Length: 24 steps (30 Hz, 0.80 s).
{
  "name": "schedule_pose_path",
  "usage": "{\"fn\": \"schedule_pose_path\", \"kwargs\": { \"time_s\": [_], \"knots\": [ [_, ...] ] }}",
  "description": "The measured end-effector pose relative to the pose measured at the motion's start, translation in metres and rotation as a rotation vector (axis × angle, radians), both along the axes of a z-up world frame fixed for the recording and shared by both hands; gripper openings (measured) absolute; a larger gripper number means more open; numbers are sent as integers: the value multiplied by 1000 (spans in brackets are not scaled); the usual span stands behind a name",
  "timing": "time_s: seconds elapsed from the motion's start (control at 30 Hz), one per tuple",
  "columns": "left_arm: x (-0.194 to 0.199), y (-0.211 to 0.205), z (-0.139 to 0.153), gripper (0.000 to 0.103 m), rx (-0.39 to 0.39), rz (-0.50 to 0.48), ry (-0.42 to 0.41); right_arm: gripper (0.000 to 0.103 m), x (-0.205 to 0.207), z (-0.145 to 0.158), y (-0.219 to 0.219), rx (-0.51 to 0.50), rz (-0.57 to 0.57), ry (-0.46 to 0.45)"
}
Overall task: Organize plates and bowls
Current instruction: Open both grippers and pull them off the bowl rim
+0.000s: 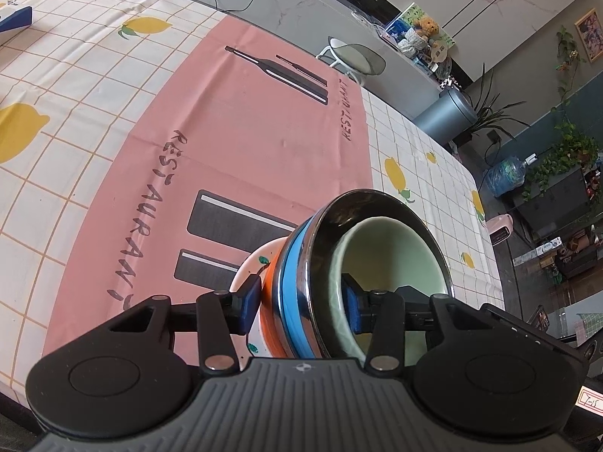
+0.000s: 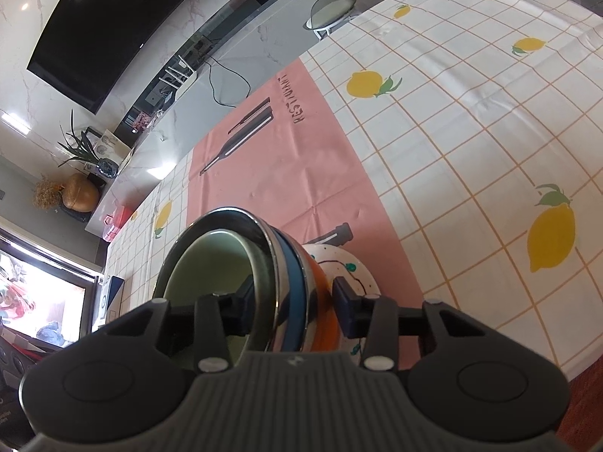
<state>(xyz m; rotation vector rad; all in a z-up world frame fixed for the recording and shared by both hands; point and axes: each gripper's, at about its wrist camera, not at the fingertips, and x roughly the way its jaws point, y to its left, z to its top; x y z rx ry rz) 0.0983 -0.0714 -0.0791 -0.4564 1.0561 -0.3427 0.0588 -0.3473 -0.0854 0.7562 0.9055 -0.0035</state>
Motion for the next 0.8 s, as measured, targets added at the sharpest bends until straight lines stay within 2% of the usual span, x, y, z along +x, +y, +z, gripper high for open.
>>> {"fn": "schedule_pose_path", "kwargs": {
  "time_s": [0.13, 0.17, 0.27, 0.3, 0.37, 0.47, 0.7, 0.8],
  "knots": [
    [-1, 1, 1, 52, 0, 0, -9, 47, -1, 0, 0, 18, -8, -4],
    [-2, 2, 2, 56, 5, 3, -21, 48, -1, 0, 1, 13, -7, -5],
    [-7, 2, 12, 62, 49, 15, -73, 54, -2, 7, 6, -15, 9, -19],
    [-9, 2, 16, 63, 58, 14, -88, 59, -3, 11, 8, -31, 16, -27],
    [-15, 3, 25, 65, 66, 13, -127, 61, -4, 21, 15, -94, 39, -47],
    [-27, 3, 42, 66, 111, 18, -222, 66, -9, 37, 25, -186, 68, -90],
    [-65, 6, 82, 74, 271, -19, -487, 80, -37, 75, 48, -374, 120, -236],
    [-86, 7, 97, 79, 357, 1, -614, 86, -53, 89, 57, -454, 130, -301]
  ]
}}
